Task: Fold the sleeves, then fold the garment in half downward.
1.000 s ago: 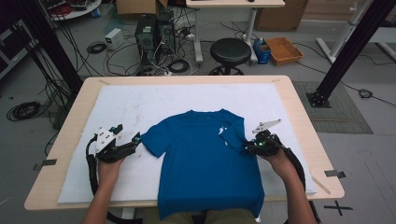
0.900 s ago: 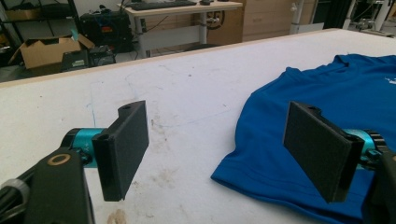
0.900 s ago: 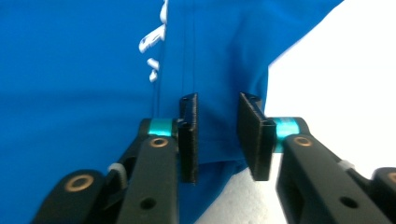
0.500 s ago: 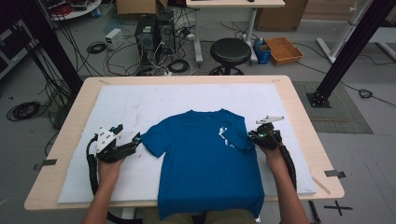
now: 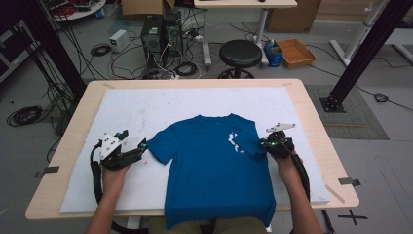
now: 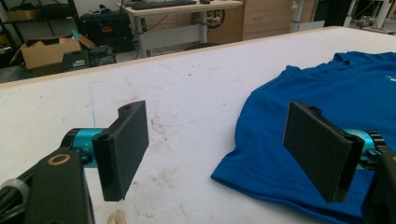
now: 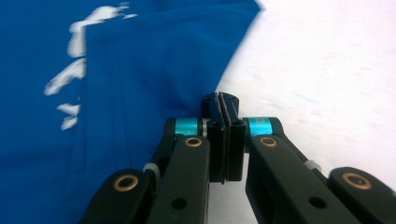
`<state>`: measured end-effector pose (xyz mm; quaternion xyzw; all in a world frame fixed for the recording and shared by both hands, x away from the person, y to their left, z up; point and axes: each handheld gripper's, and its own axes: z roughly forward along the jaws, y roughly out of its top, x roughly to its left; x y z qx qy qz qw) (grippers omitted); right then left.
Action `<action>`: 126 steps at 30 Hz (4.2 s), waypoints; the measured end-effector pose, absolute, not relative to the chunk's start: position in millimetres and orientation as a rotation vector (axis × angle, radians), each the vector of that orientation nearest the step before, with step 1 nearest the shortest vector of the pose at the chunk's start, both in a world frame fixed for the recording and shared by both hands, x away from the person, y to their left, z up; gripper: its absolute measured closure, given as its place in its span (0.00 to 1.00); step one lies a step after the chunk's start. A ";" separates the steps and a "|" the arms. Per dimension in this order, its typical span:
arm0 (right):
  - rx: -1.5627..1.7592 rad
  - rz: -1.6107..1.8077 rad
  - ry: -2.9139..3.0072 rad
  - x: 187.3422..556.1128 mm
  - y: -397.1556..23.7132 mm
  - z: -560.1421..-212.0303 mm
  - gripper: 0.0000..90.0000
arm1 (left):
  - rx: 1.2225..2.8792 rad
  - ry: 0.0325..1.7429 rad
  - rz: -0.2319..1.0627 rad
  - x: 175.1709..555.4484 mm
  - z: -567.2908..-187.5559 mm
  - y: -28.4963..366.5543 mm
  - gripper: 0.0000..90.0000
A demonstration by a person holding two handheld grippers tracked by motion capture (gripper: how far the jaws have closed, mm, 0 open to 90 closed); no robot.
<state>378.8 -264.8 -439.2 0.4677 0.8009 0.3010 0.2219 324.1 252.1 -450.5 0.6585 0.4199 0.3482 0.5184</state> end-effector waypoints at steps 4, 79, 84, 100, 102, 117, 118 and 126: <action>1.411 0.838 2.103 379.2 -273.1 -437.9 0.68 | 1.578 1.014 0.836 324.3 -450.6 252.3 0.25; 1.408 1.043 1.858 362.5 -313.3 -429.3 0.34 | 2.102 0.912 0.536 360.4 -446.6 141.1 0.52; 1.348 1.065 1.907 363.5 -312.6 -430.7 0.26 | 1.865 0.976 0.485 357.4 -444.7 169.1 0.29; 1.225 1.157 2.028 352.9 -321.8 -429.5 0.27 | 1.604 0.926 0.518 346.9 -437.7 218.3 0.28; 1.182 1.158 2.067 352.6 -315.6 -428.6 0.37 | 1.585 0.948 0.511 347.1 -437.6 220.4 0.28; 1.077 1.164 2.115 348.7 -299.9 -426.6 0.27 | 1.602 0.962 0.505 352.1 -441.4 215.7 0.28; 1.077 1.164 2.115 348.7 -299.9 -426.6 0.27 | 1.597 0.966 0.504 352.1 -441.2 216.0 0.28; 1.208 1.170 1.938 348.0 -318.0 -425.5 0.24 | 1.588 0.978 0.502 352.2 -441.0 217.6 0.27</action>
